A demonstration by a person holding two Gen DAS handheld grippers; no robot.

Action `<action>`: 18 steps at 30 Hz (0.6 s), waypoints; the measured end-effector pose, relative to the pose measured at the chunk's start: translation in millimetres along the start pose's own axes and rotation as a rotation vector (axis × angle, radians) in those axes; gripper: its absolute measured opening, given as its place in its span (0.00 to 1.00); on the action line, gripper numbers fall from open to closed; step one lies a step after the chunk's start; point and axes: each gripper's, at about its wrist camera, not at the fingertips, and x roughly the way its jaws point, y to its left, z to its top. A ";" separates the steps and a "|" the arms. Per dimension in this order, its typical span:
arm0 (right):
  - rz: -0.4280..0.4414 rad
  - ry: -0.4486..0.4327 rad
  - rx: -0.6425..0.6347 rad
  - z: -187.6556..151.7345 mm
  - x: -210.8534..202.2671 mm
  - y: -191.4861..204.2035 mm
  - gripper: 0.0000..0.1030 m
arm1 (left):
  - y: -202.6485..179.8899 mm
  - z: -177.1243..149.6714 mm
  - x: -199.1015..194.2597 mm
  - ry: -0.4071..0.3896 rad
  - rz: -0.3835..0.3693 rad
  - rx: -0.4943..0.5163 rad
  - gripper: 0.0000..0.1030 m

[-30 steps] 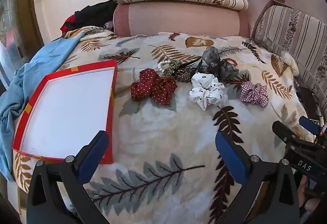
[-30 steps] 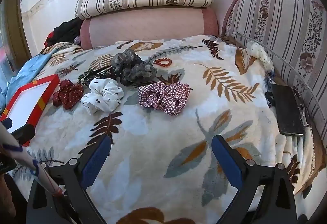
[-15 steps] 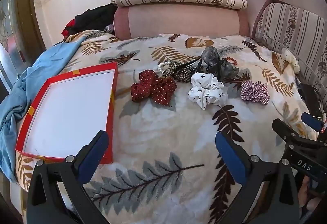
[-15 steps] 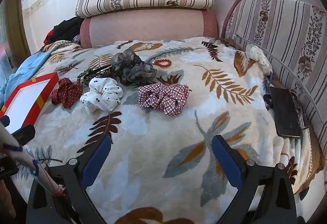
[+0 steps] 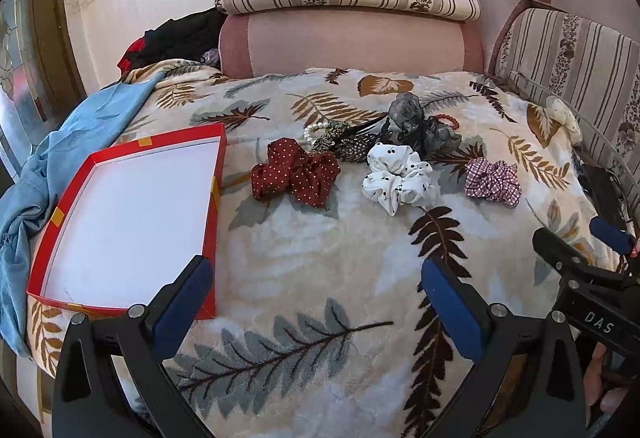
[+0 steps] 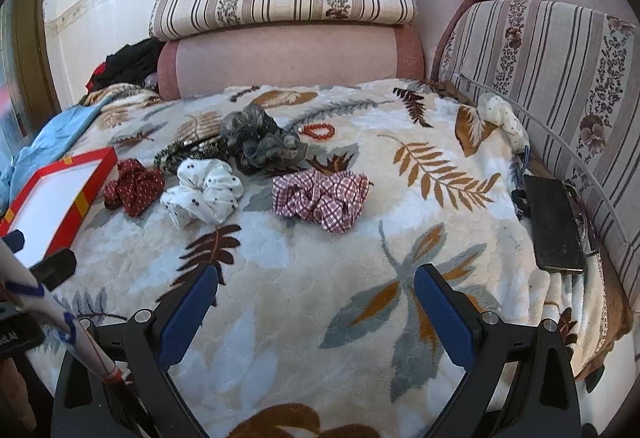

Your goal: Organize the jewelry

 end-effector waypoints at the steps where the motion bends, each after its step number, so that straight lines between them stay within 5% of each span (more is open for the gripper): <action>1: -0.003 -0.007 -0.001 0.8 -1.7 0.1 0.98 | -0.1 0.2 -0.9 -0.001 -0.001 0.001 1.00; 18: -0.003 -0.003 0.004 0.8 -1.1 -0.4 0.98 | -7.2 -2.8 6.4 0.027 -0.003 0.023 1.00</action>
